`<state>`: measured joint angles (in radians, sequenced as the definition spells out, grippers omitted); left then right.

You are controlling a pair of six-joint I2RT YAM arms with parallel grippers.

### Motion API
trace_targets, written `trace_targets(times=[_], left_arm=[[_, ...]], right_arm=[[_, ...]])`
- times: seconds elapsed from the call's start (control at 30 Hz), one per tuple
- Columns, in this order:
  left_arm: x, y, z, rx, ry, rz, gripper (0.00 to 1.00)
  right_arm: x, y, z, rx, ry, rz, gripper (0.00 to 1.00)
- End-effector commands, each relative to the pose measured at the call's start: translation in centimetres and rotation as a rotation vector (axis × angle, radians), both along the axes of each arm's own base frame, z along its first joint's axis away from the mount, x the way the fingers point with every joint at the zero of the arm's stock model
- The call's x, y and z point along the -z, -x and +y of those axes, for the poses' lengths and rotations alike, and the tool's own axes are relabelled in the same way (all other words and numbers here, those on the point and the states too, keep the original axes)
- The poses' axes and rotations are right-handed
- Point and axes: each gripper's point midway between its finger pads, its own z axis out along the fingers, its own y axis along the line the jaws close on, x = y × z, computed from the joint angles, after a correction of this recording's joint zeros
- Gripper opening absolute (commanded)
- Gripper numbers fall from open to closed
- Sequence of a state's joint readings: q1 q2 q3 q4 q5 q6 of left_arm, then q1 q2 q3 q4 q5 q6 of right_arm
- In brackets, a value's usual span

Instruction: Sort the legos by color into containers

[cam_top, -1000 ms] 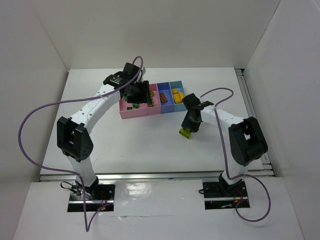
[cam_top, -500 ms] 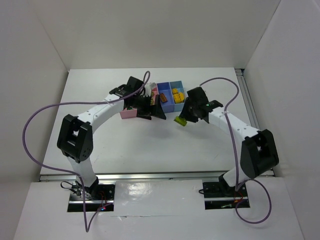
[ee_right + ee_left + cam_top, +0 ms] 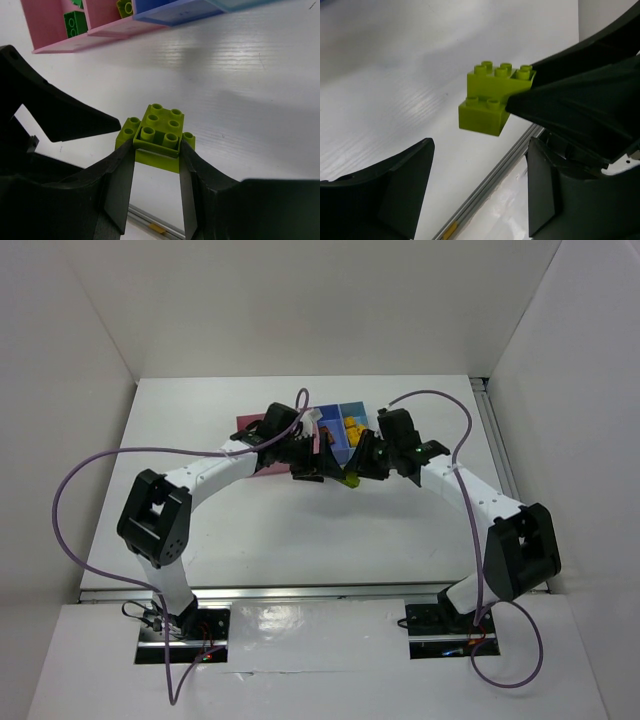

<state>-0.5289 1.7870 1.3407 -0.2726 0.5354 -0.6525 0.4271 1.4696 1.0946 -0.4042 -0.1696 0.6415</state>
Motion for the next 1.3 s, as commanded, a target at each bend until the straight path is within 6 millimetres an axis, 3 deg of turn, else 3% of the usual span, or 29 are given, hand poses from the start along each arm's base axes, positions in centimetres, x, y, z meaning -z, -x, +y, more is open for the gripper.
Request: trace_targets(times=[0.0,0.27,0.47,0.57,0.8,1.0,1.07,1.27], left_arm=[[-1.3,-1.3,-0.4,-0.025,0.030,-0.053,0.75],[-1.4,-1.3,-1.4,0.030,0.088,-0.077,0.57],[-0.9,-0.6,-1.7,0.052,0.126,-0.055,0.57],[-0.9,-0.8,-1.7,0.046,0.125,-0.066,0.50],[-1.2,-1.5,-0.2,0.015,0.118,-0.069,0.02],[0.0,-1.8,1.1,-0.011,0.108,-0.039,0.00],[0.2,-1.6,1.4,-0.012,0.096,-0.042,0.00],[-0.3,-2.1,2.9,-0.041,0.075,-0.070,0.00]], right_arm=[[-2.9,-0.9,1.1,-0.054,-0.059,-0.076,0.18],[-3.2,0.0,2.6,-0.133,-0.138,-0.082,0.18],[-3.3,0.0,2.8,-0.143,-0.149,-0.089,0.18],[-3.3,0.3,3.1,-0.155,-0.172,-0.091,0.17],[-2.6,0.5,2.8,-0.145,-0.155,-0.065,0.16],[-2.4,0.0,2.2,-0.117,-0.112,-0.061,0.13],[-2.0,-0.3,1.5,-0.083,-0.078,-0.060,0.13],[-3.4,-2.7,-1.4,0.081,-0.029,-0.110,0.13]])
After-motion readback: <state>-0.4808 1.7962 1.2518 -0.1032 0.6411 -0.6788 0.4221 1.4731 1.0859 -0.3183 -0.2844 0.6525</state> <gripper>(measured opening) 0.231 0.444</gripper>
